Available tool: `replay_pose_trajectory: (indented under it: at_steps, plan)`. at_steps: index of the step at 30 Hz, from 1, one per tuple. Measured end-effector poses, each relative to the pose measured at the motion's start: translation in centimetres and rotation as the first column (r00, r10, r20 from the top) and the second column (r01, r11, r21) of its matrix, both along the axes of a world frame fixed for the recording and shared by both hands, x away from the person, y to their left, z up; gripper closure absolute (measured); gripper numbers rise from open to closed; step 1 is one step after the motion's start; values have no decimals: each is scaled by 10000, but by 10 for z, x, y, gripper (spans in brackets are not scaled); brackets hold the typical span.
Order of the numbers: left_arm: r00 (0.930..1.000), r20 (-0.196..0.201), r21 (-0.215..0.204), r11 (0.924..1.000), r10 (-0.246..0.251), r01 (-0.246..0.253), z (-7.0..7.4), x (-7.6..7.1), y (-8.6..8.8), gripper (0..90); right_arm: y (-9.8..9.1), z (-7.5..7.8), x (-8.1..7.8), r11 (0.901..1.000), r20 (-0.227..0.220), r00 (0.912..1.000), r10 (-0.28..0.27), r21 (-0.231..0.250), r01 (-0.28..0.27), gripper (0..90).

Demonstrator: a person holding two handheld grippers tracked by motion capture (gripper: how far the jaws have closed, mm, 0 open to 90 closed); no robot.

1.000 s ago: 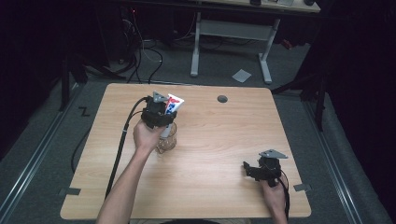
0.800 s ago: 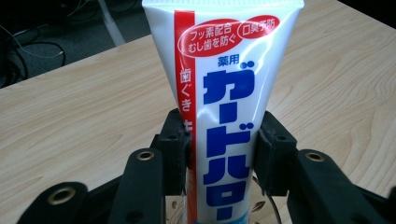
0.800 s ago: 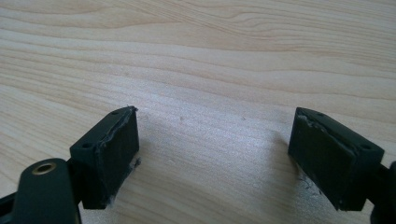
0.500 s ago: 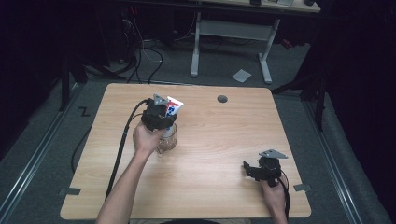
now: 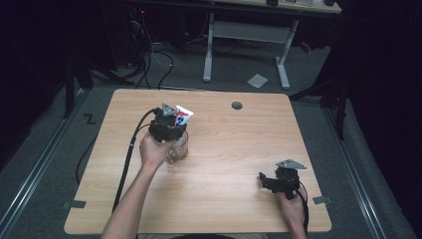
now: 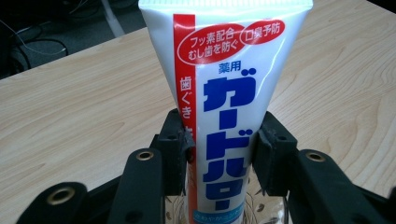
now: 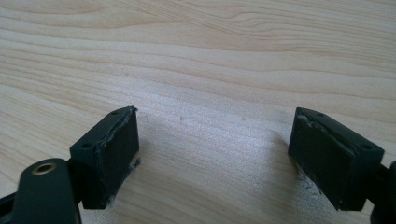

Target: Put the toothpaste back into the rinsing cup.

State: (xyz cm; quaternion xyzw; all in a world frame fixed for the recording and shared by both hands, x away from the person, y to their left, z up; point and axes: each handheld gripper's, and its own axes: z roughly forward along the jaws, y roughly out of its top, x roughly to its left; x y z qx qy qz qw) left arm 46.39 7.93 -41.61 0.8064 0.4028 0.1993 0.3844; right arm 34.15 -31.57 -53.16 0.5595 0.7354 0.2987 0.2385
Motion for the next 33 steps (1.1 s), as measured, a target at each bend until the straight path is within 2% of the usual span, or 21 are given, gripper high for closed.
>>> replay_pose_trajectory:
  at_steps: [9, 13, 33]
  plan:
    - [10000, 63, -26, 10000, 36, -36, -6, -3, 2, 602, 0, 0, 0, 10000, 2, 10000, 5, 2, -5, 160]
    - [10000, 22, 93, 10000, 19, -19, -7, -4, 2, 601, 0, 0, 0, 10000, 1, 10000, 0, 0, 0, 160]
    - [9996, -252, -12, 9999, 153, -153, -23, -9, 6, 591, 0, 0, 0, 10000, 0, 10000, 0, 1, 0, 160]
